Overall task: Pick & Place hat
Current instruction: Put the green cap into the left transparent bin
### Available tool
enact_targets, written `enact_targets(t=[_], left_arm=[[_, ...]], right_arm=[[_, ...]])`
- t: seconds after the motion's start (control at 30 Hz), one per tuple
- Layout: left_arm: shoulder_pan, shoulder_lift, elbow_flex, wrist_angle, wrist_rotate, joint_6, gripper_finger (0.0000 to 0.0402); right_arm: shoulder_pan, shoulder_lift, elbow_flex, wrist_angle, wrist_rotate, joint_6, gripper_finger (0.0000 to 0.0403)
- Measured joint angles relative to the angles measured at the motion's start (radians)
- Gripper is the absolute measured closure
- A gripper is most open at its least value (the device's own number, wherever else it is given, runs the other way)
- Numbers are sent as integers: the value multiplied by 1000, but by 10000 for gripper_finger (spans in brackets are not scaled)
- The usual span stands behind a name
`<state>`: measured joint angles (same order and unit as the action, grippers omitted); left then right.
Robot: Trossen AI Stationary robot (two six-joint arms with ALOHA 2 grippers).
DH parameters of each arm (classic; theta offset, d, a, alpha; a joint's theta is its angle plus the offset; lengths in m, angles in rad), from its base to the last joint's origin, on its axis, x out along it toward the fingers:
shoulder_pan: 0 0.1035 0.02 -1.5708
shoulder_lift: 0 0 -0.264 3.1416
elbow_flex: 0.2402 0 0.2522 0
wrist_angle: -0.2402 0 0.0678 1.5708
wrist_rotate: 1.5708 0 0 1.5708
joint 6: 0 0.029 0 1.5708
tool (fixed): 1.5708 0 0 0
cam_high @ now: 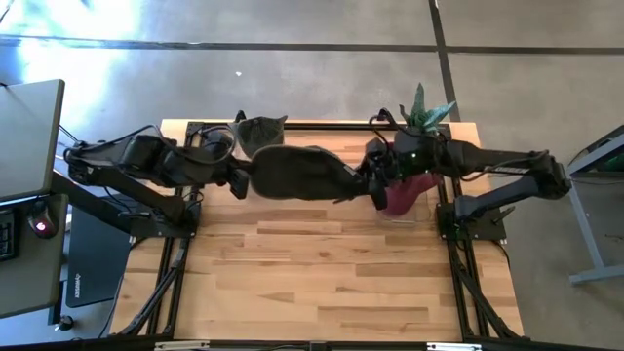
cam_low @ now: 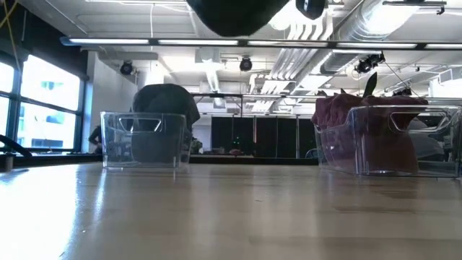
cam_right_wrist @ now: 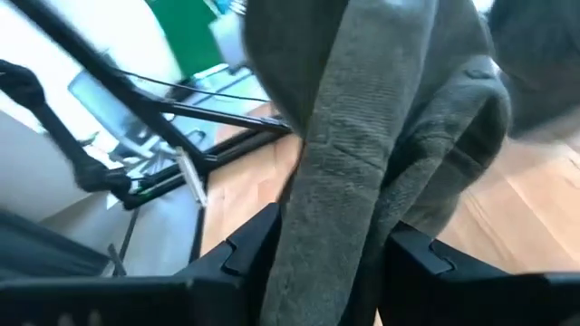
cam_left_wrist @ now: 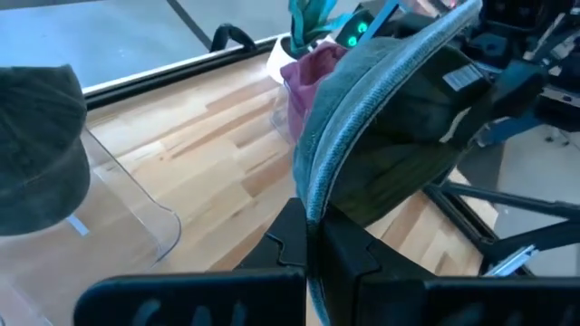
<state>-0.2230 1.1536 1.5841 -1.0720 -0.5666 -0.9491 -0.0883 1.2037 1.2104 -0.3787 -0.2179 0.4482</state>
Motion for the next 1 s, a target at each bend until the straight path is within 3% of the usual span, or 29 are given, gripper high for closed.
enact_targets(t=[0.13, 0.3, 0.37, 0.57, 0.67, 0.77, 0.93, 1.0], left_arm=[[0, -19, -1, 11, 2, -1, 401], [0, -34, -5, 11, -8, 0, 401], [0, -32, -5, 9, -12, 3, 401], [0, -38, -4, -54, -61, -1, 401], [1, -22, 0, -65, -97, -10, 401], [1, -9, -3, -82, -110, -17, 401], [2, 39, -5, -131, -128, -23, 401], [2, 64, -4, -124, -125, -23, 401]], right_arm=[[-27, -1, 32, -115, 32, -19, 263], [-45, -1, 6, -245, 302, 98, 280], [-47, -1, -30, -235, 321, 145, 292], [-20, 0, -123, 144, 123, 145, 323], [-19, -2, -132, 303, 106, 188, 323], [-48, -1, -134, 351, 60, 220, 298], [-88, -4, -133, 442, -102, 265, 222], [-103, -9, -132, 420, -115, 285, 201]])
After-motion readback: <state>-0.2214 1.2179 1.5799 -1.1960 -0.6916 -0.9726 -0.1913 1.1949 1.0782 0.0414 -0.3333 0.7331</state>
